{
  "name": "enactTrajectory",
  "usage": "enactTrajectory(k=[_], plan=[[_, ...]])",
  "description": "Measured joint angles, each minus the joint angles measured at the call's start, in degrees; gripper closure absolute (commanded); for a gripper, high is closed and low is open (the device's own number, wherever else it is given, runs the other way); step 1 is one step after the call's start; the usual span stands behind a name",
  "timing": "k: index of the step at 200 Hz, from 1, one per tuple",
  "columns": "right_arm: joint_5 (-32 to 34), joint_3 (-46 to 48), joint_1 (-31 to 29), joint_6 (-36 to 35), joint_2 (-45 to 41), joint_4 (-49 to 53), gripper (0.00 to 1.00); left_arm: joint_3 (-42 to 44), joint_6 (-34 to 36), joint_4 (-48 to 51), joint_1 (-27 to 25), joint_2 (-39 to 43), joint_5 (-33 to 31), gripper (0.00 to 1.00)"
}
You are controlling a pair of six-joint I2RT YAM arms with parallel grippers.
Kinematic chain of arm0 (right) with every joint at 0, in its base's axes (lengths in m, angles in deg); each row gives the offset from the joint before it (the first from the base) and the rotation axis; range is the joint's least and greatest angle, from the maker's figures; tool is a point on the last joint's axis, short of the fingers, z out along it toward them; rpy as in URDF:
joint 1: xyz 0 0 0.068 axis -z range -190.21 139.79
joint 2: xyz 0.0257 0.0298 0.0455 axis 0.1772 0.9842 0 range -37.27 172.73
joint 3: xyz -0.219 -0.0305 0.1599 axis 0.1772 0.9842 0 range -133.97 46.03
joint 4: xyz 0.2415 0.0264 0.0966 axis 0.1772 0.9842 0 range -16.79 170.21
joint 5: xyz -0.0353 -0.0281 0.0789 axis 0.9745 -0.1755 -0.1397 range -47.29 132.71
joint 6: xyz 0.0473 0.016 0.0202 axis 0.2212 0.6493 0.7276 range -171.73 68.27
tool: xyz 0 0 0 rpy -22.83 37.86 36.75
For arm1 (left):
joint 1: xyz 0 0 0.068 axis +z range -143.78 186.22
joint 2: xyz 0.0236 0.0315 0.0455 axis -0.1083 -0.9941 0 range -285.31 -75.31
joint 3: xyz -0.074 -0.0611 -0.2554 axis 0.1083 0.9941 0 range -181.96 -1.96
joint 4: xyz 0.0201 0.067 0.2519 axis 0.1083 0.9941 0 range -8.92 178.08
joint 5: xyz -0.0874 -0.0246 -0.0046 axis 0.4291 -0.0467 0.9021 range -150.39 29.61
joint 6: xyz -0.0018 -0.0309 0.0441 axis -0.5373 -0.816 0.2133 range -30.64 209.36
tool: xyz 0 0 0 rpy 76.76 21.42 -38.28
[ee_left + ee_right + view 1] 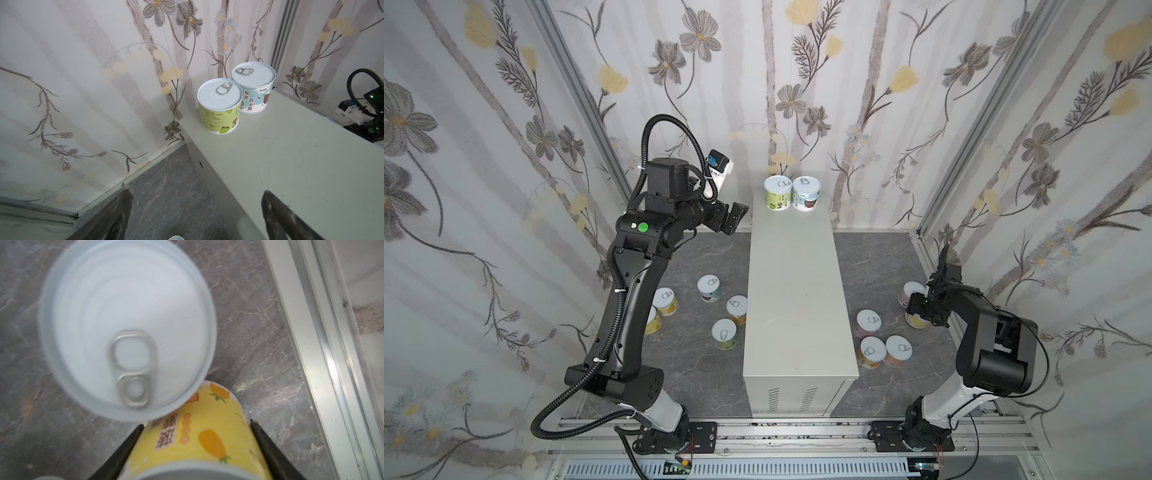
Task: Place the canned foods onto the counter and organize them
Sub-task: 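Grasp the yellow pineapple can with the right gripper and lift it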
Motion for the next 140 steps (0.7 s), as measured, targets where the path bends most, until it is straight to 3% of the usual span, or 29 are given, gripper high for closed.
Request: enactTrajectory(k=[72, 98, 140], plan=[[-1.7, -9.3, -7.2, 4.0, -12.8, 13.1, 0.61, 0.1, 1.2, 0.1, 0.0, 0.7, 0.7, 0.03], [-3.8, -19.8, -10.6, 4.7, -13.4, 18.6, 0.61, 0.3, 1.5, 0.1, 0.0, 0.8, 1.2, 0.03], [-8.1, -41.7, -16.9, 4.5, -7.4, 26.5, 0.62, 0.4, 1.5, 0.0, 0.0, 0.8, 3.8, 0.03]])
